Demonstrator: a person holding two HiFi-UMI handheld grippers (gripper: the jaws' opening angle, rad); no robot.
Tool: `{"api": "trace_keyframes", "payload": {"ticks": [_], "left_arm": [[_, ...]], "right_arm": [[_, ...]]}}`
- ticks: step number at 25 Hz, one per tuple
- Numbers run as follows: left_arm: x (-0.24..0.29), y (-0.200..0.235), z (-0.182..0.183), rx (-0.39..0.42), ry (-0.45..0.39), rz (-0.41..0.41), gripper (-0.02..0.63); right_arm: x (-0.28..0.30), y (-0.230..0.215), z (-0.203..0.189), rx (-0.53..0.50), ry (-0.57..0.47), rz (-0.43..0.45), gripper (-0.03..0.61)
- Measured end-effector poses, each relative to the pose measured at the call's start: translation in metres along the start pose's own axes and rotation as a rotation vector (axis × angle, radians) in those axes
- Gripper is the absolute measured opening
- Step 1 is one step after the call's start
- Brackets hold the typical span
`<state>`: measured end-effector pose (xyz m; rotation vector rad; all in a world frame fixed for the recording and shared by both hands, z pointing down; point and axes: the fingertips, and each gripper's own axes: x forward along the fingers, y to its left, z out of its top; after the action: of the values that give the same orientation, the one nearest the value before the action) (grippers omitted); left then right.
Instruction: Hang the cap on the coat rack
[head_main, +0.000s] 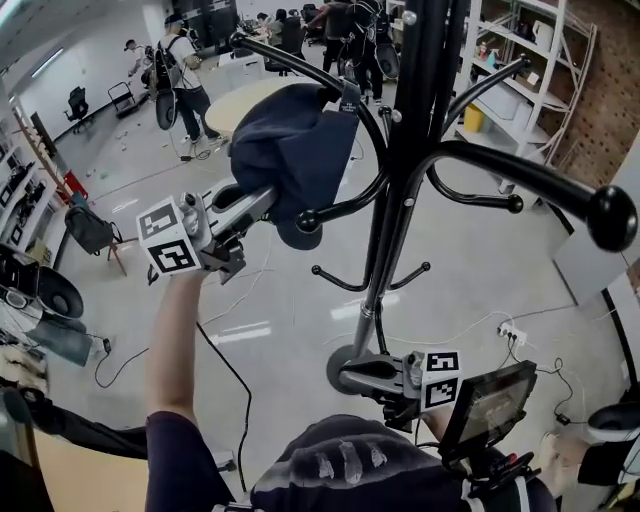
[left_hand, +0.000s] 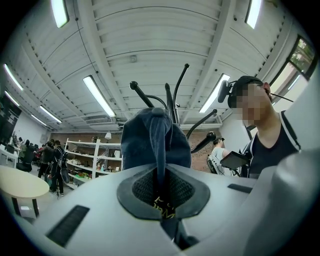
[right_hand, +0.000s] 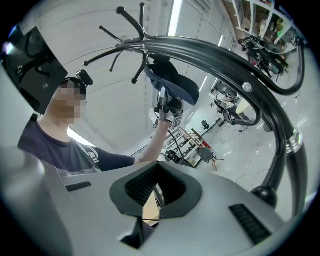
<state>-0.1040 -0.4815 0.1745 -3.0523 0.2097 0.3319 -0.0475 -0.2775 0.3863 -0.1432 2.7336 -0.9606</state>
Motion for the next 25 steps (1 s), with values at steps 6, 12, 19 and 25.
{"api": "trace_keyframes", "payload": {"ticks": [6, 12, 19, 25], "left_arm": [[0.006, -0.013, -0.006, 0.007, 0.025, -0.012, 0.010], [0.011, -0.021, -0.021, 0.030, 0.090, -0.022, 0.011], [0.006, -0.033, -0.032, 0.014, 0.097, -0.021, 0.011], [0.008, -0.035, -0.032, 0.016, 0.099, -0.023, 0.011]], "right_arm": [[-0.007, 0.009, -0.002, -0.008, -0.011, -0.001, -0.006], [-0.008, 0.012, -0.005, -0.014, -0.002, 0.000, -0.006], [-0.007, 0.018, -0.018, -0.008, 0.013, 0.009, -0.006], [-0.003, 0.025, -0.012, -0.012, 0.010, 0.013, -0.006]]}}
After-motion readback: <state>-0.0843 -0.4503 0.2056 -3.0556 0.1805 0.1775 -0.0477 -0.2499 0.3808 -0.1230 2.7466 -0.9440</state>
